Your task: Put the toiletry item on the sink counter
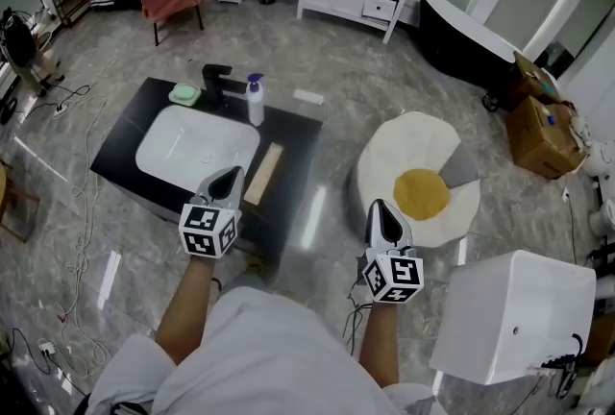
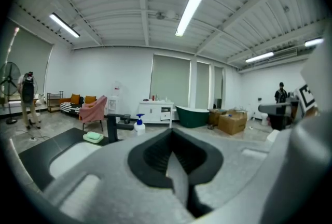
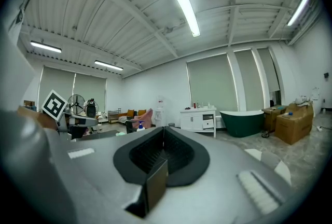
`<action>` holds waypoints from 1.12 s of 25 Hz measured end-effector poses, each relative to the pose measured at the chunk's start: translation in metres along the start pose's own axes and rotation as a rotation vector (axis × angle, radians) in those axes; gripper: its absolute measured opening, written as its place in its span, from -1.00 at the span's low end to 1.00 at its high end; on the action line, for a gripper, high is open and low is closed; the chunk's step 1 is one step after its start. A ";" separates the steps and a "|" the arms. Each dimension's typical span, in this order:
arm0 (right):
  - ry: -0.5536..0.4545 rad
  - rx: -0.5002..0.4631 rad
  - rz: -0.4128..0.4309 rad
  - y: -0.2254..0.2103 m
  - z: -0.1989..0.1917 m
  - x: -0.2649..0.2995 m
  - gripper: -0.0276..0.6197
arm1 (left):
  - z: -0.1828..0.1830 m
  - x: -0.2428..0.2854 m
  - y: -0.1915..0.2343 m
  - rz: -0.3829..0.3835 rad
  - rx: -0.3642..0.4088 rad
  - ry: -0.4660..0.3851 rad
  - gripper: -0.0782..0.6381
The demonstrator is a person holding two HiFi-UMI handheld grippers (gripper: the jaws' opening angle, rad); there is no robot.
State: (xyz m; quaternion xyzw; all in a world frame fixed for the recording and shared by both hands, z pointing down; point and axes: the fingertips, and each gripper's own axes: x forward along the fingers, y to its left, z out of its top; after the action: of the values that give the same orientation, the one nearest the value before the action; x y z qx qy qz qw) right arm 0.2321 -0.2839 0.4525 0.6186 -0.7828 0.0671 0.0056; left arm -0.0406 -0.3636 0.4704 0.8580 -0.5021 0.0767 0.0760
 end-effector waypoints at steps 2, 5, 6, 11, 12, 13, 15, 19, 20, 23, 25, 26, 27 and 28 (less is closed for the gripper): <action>-0.006 -0.005 -0.008 -0.003 0.004 -0.004 -0.90 | 0.008 -0.004 -0.002 -0.001 0.009 -0.016 -0.79; -0.011 -0.010 -0.022 -0.009 0.008 -0.011 -0.90 | 0.018 -0.010 -0.005 0.003 0.021 -0.043 -0.79; -0.013 -0.010 -0.026 -0.010 0.008 -0.014 -0.90 | 0.021 -0.012 -0.007 0.003 0.025 -0.050 -0.79; -0.016 -0.013 -0.029 -0.013 0.009 -0.016 -0.90 | 0.032 -0.022 -0.011 -0.003 0.044 -0.079 -0.79; -0.015 -0.012 -0.031 -0.013 0.009 -0.016 -0.90 | 0.034 -0.023 -0.011 -0.003 0.045 -0.082 -0.79; -0.016 -0.013 -0.033 -0.013 0.009 -0.016 -0.90 | 0.035 -0.025 -0.011 -0.004 0.045 -0.083 -0.79; -0.018 -0.021 -0.034 -0.014 0.012 -0.017 -0.90 | 0.039 -0.027 -0.010 -0.004 0.045 -0.090 -0.79; -0.027 -0.036 -0.028 -0.015 0.019 -0.017 -0.90 | 0.048 -0.032 -0.008 0.002 0.044 -0.106 -0.79; -0.031 -0.037 -0.029 -0.015 0.021 -0.017 -0.90 | 0.050 -0.033 -0.008 -0.001 0.044 -0.109 -0.79; -0.042 -0.050 -0.020 -0.012 0.025 -0.018 -0.90 | 0.053 -0.036 -0.006 -0.009 0.040 -0.113 -0.79; -0.045 -0.061 -0.013 -0.011 0.027 -0.019 -0.90 | 0.055 -0.037 -0.005 -0.007 0.038 -0.119 -0.79; -0.047 -0.063 -0.011 -0.012 0.028 -0.019 -0.90 | 0.057 -0.038 -0.005 -0.005 0.039 -0.123 -0.79; -0.049 -0.064 -0.009 -0.012 0.029 -0.019 -0.90 | 0.058 -0.039 -0.005 -0.002 0.042 -0.127 -0.79; -0.050 -0.064 -0.005 -0.012 0.030 -0.019 -0.90 | 0.060 -0.041 -0.004 0.000 0.047 -0.131 -0.79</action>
State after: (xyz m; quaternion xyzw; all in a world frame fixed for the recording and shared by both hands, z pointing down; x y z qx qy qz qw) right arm 0.2501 -0.2713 0.4225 0.6217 -0.7828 0.0262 0.0061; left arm -0.0532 -0.3393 0.4035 0.8627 -0.5042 0.0324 0.0228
